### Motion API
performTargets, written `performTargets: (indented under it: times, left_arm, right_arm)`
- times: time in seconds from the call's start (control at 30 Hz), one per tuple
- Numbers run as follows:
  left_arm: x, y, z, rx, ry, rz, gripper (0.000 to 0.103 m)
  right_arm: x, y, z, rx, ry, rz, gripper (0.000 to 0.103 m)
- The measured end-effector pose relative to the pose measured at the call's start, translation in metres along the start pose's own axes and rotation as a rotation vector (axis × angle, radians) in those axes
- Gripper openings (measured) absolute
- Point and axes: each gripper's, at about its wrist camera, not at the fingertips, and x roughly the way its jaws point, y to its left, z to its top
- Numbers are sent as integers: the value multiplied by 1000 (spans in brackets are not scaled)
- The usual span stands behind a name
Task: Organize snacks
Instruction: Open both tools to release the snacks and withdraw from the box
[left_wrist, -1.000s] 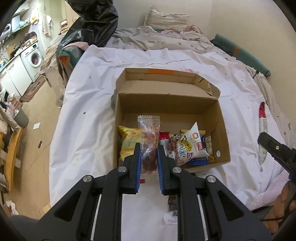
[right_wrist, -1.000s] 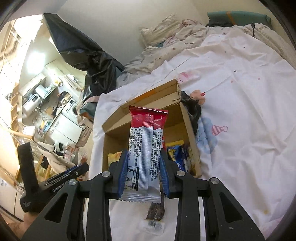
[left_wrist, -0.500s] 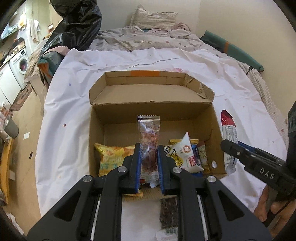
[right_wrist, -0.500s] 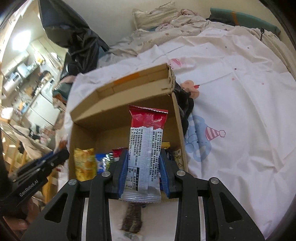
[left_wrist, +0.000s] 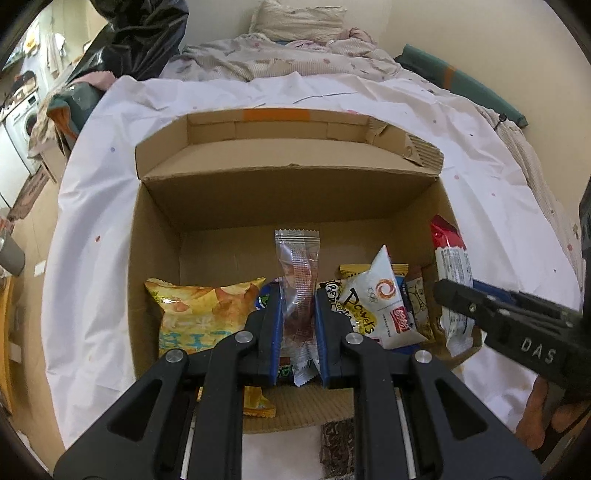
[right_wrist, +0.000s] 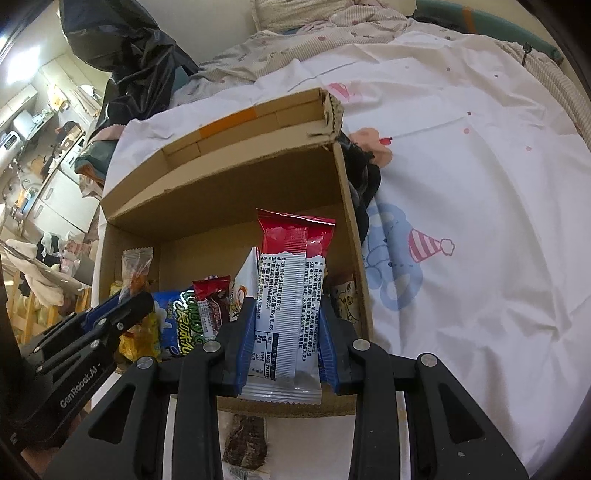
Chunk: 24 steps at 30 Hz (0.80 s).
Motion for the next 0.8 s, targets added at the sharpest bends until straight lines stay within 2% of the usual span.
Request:
performTargets:
  times: [0.43, 0.5, 0.57, 0.6, 0.63, 0.67, 0.7, 0.8]
  left_arm:
    - [-3, 0, 2, -16, -5, -22, 16]
    - [-3, 0, 2, -16, -3, -22, 24]
    - [-6, 1, 2, -22, -12, -23, 46]
    - [-8, 2, 1, -28, -20, -27, 51]
    - [-10, 2, 1, -31, -25, -29, 61]
    - [-13, 2, 1, -35, -33, -32, 66]
    - [-14, 2, 1, -36, -37, -35, 67]
    - [-18, 1, 1, -30, -42, -41, 68]
  right_arm:
    - [10, 3, -3, 3, 32, 1, 36]
    - [8, 3, -2, 11, 20, 8, 36]
    - [6, 2, -2, 19, 16, 14, 37]
    - [6, 2, -1, 26, 14, 17, 39]
    - [5, 1, -1, 33, 11, 22, 42]
    - [4, 0, 0, 40, 5, 31, 54]
    - [2, -1, 0, 46, -3, 38, 61]
    - [-2, 0, 1, 41, -26, 39, 62]
